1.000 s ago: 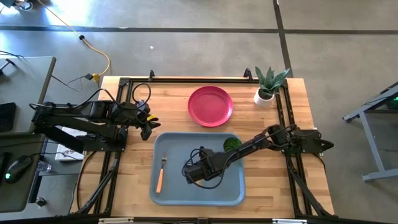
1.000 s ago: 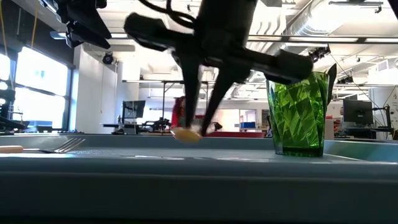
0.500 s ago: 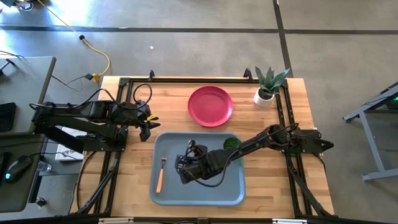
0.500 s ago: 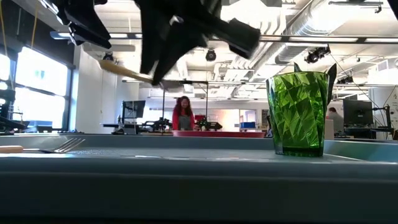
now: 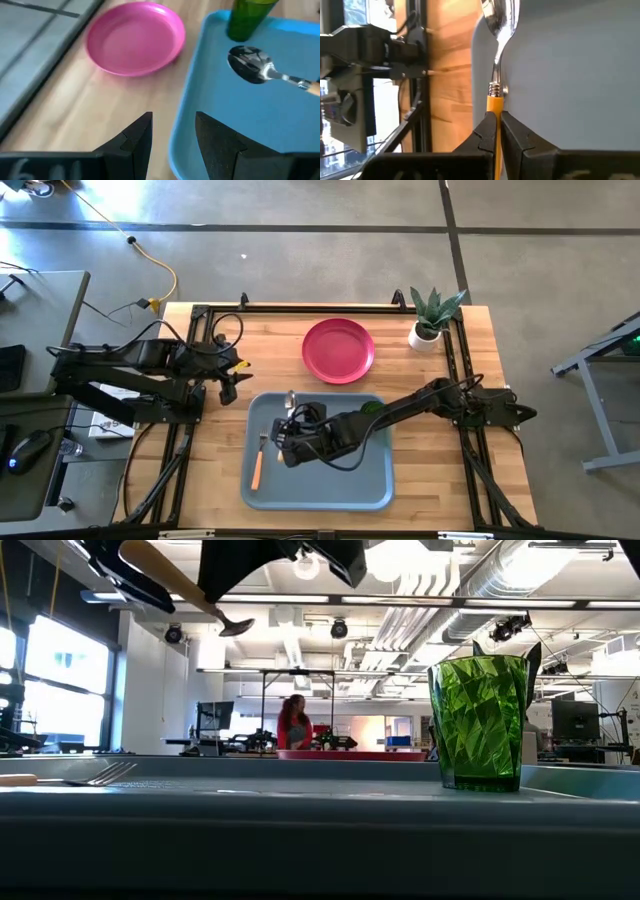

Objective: Pick and place plate/cup/fork/spoon on tray
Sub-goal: Put the yellow spoon on the blue serving tray to the right of the orange fork

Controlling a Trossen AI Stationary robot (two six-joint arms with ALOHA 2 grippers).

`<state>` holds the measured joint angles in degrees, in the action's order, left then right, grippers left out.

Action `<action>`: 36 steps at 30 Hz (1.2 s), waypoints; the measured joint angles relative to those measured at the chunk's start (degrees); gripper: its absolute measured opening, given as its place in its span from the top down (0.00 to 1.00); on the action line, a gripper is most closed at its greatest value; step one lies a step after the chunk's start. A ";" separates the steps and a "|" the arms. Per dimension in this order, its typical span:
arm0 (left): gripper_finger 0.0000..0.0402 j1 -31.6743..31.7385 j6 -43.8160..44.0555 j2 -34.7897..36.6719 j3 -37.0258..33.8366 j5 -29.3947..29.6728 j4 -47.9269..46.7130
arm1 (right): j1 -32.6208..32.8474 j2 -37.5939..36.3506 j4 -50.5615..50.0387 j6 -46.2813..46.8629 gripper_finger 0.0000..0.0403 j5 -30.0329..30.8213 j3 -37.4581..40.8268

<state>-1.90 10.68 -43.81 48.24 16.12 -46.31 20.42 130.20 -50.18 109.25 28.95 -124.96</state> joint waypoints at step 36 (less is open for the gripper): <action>0.65 0.00 -2.85 0.75 6.53 4.31 -8.94 | 2.90 11.31 16.54 1.78 1.00 1.06 0.11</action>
<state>-1.90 7.84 -43.07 54.76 20.43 -55.25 23.32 141.51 -33.64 111.02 30.01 -124.84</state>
